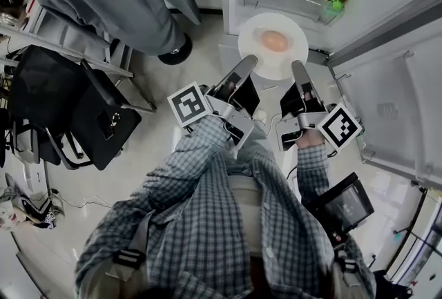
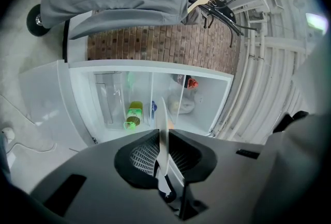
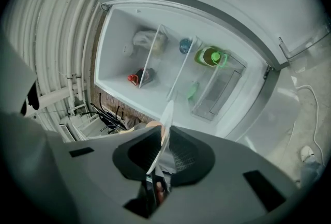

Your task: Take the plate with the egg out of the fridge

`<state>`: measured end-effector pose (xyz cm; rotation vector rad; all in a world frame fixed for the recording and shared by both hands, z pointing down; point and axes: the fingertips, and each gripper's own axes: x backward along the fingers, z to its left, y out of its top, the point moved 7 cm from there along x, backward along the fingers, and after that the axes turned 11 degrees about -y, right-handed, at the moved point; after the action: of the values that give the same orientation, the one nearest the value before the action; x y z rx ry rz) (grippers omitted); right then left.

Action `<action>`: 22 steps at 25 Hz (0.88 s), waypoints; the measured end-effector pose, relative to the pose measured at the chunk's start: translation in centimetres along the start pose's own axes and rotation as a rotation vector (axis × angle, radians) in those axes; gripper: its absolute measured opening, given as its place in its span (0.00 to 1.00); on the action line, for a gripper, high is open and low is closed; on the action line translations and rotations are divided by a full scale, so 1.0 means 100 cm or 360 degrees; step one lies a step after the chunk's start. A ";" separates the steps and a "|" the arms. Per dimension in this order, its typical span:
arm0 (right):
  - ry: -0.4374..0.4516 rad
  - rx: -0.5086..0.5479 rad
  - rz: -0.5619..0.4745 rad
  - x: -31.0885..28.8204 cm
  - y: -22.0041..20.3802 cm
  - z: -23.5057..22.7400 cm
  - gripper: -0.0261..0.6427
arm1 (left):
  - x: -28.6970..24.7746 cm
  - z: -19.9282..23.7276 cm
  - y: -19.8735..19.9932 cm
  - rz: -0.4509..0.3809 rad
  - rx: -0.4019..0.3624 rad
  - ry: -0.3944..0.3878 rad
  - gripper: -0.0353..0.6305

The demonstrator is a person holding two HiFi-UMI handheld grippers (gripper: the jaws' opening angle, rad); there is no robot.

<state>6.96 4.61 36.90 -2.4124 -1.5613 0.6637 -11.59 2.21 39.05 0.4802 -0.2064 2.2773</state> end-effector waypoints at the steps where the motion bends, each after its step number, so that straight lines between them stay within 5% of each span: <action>1: -0.0007 0.0003 -0.0002 0.004 -0.003 -0.001 0.12 | 0.004 0.000 -0.003 0.0003 0.0015 0.0003 0.14; 22: -0.0071 -0.0089 -0.0049 0.047 0.001 -0.037 0.12 | 0.010 0.016 -0.049 0.0067 0.0072 0.0076 0.14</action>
<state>10.37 9.11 38.88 -2.4237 -1.6522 0.6811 -8.18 5.69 40.94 0.4479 -0.1428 2.3362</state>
